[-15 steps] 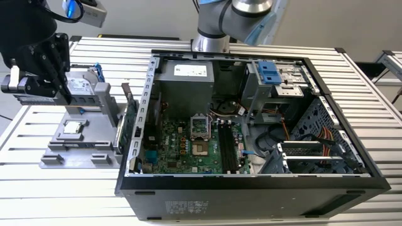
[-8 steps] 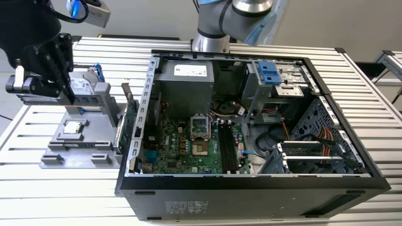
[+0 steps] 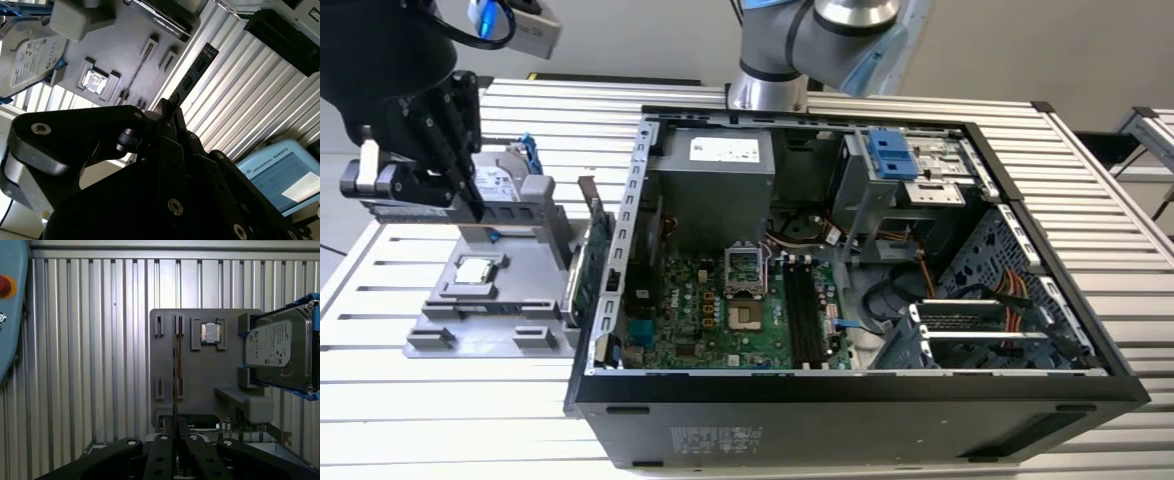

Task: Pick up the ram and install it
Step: 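Pick up the ram and move it above insertion slot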

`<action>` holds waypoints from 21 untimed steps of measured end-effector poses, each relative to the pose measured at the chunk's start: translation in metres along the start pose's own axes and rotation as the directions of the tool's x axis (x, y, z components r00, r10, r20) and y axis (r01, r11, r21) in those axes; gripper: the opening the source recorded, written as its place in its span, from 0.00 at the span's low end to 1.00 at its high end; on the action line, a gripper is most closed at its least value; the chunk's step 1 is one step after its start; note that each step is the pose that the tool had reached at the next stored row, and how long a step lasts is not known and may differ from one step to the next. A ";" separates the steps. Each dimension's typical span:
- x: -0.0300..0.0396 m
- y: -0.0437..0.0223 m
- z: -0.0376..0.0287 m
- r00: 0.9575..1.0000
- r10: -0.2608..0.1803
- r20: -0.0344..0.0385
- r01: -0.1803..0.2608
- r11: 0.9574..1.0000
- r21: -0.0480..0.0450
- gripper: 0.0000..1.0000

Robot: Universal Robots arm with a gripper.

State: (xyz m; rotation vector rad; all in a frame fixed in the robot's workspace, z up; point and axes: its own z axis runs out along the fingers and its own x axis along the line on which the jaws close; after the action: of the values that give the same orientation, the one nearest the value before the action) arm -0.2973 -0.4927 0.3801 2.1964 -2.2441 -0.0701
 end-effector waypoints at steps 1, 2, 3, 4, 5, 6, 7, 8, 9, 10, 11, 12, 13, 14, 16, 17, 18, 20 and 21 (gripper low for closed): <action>0.0000 -0.0007 0.0000 1.000 0.000 0.000 0.000 1.000 0.000 0.00; 0.0000 -0.0014 -0.0001 1.000 0.000 0.000 0.000 1.000 0.000 0.00; 0.0000 -0.0021 -0.0001 1.000 0.000 0.000 0.000 1.000 0.000 0.00; -0.0001 -0.0029 -0.0001 1.000 0.000 0.000 0.000 1.000 0.000 0.00; -0.0001 -0.0037 -0.0001 1.000 0.000 0.000 0.000 1.000 0.000 0.00; -0.0001 -0.0046 -0.0002 1.000 0.000 0.000 0.000 1.000 0.000 0.00; -0.0001 -0.0054 -0.0002 1.000 0.000 0.000 0.000 1.000 0.000 0.00; -0.0001 -0.0063 -0.0002 1.000 0.000 0.000 0.000 1.000 0.000 0.00; -0.0002 -0.0071 -0.0002 1.000 0.000 0.000 0.000 1.000 0.000 0.00; -0.0002 -0.0081 -0.0003 1.000 0.000 0.000 0.000 1.000 0.000 0.00; -0.0002 -0.0089 -0.0003 1.000 0.000 0.000 0.000 1.000 0.000 0.00; -0.0002 -0.0097 -0.0003 1.000 0.000 0.000 0.000 1.000 0.000 0.00; -0.0002 -0.0106 -0.0003 1.000 0.000 0.000 0.000 1.000 0.000 0.00; -0.0003 -0.0114 -0.0003 1.000 0.000 0.000 0.000 1.000 0.000 0.00; -0.0003 -0.0131 -0.0004 1.000 0.000 0.000 0.000 1.000 0.000 0.00; -0.0003 -0.0138 -0.0005 1.000 0.000 0.000 0.000 1.000 0.000 0.00; -0.0003 -0.0147 -0.0005 1.000 0.000 0.000 0.000 1.000 0.000 0.00; -0.0004 -0.0163 -0.0005 1.000 0.000 0.000 0.000 1.000 0.000 0.00; -0.0004 -0.0171 -0.0006 1.000 0.000 0.000 0.000 1.000 0.000 0.00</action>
State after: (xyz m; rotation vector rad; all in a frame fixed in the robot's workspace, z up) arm -0.2801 -0.4927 0.3801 2.1964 -2.2440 -0.0701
